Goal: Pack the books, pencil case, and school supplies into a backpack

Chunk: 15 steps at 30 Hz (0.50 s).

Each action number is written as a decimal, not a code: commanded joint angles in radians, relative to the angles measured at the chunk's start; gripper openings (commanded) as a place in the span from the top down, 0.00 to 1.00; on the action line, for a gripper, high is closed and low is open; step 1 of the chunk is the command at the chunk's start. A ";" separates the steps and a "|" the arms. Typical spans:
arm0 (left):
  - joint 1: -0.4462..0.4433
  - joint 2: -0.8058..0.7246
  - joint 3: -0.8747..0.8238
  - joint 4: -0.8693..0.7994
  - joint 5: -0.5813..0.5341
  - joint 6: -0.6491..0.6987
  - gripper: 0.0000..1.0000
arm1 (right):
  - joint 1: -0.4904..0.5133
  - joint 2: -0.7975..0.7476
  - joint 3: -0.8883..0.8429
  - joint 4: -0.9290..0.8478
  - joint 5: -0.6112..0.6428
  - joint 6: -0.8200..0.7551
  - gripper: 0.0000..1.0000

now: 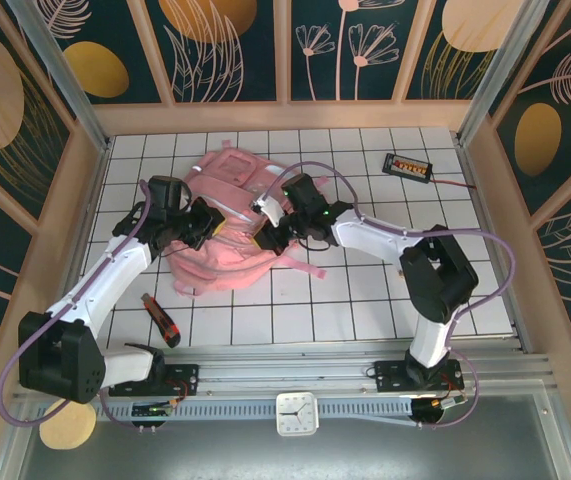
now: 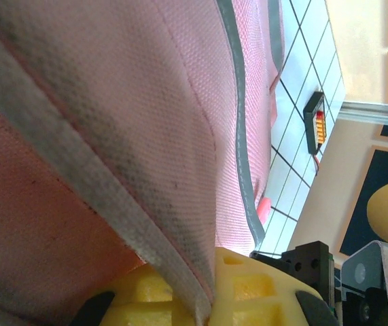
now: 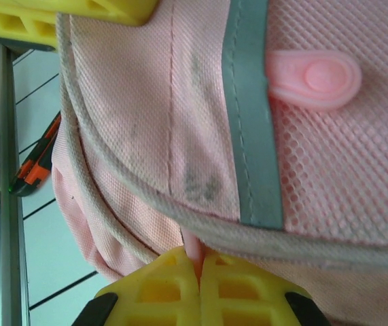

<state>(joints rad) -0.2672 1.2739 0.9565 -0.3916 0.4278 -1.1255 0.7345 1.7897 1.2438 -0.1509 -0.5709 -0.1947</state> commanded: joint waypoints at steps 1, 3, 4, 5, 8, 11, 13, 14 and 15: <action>-0.009 -0.056 0.075 -0.045 0.050 0.074 1.00 | -0.065 -0.054 -0.042 -0.072 0.158 -0.044 1.00; -0.007 -0.043 0.108 -0.090 0.027 0.112 1.00 | -0.068 -0.048 -0.041 -0.128 0.190 -0.084 1.00; -0.008 -0.037 0.120 -0.107 0.019 0.128 1.00 | -0.071 -0.041 -0.036 -0.152 0.209 -0.096 1.00; -0.007 -0.032 0.131 -0.120 0.014 0.141 1.00 | -0.074 -0.035 -0.031 -0.169 0.223 -0.101 1.00; -0.007 -0.023 0.141 -0.136 0.017 0.158 1.00 | -0.098 -0.032 -0.027 -0.181 0.249 -0.098 1.00; -0.006 -0.026 0.144 -0.157 -0.001 0.175 1.00 | -0.128 -0.018 -0.001 -0.224 0.282 -0.101 1.00; -0.007 -0.031 0.145 -0.173 -0.021 0.187 1.00 | -0.149 -0.031 0.004 -0.252 0.289 -0.096 1.00; -0.007 -0.033 0.145 -0.174 -0.024 0.192 1.00 | -0.155 -0.047 -0.004 -0.255 0.295 -0.090 1.00; -0.007 -0.033 0.141 -0.175 -0.022 0.194 1.00 | -0.161 -0.062 -0.016 -0.251 0.296 -0.086 1.00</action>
<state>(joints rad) -0.2871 1.2854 1.0309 -0.5278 0.4030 -1.0016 0.6598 1.7462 1.2415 -0.2955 -0.4839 -0.2947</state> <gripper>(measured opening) 0.062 0.058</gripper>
